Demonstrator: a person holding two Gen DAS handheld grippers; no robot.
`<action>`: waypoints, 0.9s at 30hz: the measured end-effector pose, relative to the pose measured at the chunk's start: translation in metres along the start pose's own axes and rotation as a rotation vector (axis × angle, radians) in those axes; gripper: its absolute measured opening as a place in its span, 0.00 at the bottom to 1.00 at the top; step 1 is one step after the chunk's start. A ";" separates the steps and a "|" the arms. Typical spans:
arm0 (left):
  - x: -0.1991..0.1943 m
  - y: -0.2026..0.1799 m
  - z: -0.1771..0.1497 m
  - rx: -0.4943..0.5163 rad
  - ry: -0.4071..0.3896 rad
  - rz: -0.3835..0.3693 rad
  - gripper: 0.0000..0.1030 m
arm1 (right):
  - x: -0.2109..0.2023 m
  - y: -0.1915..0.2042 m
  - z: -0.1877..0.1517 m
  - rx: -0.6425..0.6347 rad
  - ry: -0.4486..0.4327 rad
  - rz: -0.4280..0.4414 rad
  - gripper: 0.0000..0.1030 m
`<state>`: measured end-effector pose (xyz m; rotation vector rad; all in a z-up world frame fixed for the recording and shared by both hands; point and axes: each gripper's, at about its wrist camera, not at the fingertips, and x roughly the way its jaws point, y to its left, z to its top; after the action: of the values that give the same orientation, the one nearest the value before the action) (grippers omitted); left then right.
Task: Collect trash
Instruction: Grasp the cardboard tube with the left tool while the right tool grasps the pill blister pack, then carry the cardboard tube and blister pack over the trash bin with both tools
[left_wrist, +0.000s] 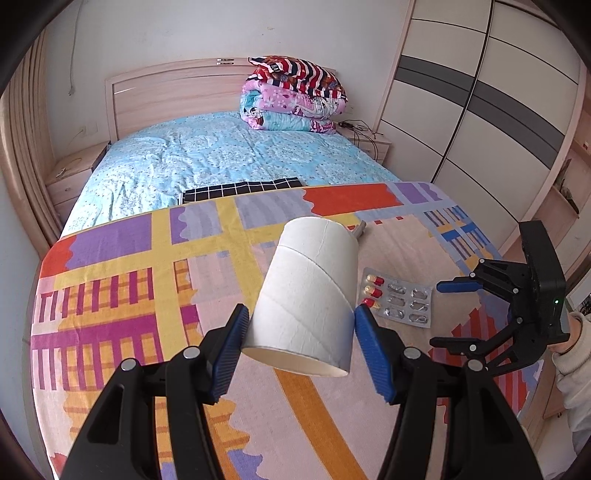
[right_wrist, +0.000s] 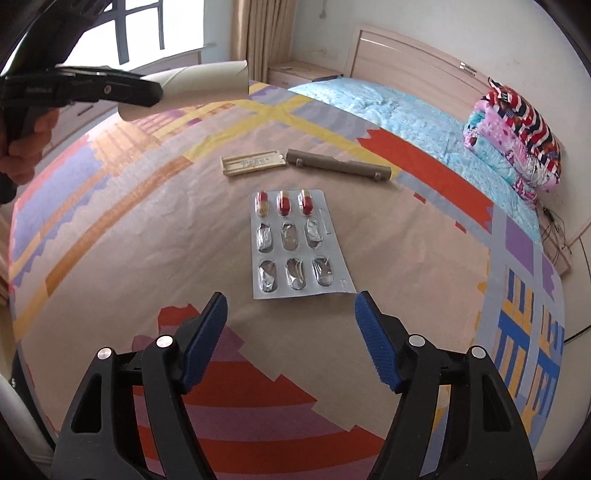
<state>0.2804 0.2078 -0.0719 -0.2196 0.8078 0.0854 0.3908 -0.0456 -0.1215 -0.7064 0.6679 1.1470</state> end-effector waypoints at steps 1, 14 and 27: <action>0.000 0.000 0.000 0.001 -0.001 0.000 0.56 | 0.000 0.000 0.002 -0.005 -0.009 -0.006 0.71; 0.008 -0.003 -0.001 0.023 0.009 0.005 0.56 | 0.024 -0.012 0.021 0.047 0.019 0.024 0.73; -0.008 -0.008 -0.001 0.023 -0.014 0.009 0.56 | 0.014 -0.001 0.016 0.060 0.007 0.033 0.58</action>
<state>0.2755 0.1996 -0.0654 -0.1936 0.7951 0.0856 0.3974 -0.0252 -0.1219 -0.6510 0.7196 1.1499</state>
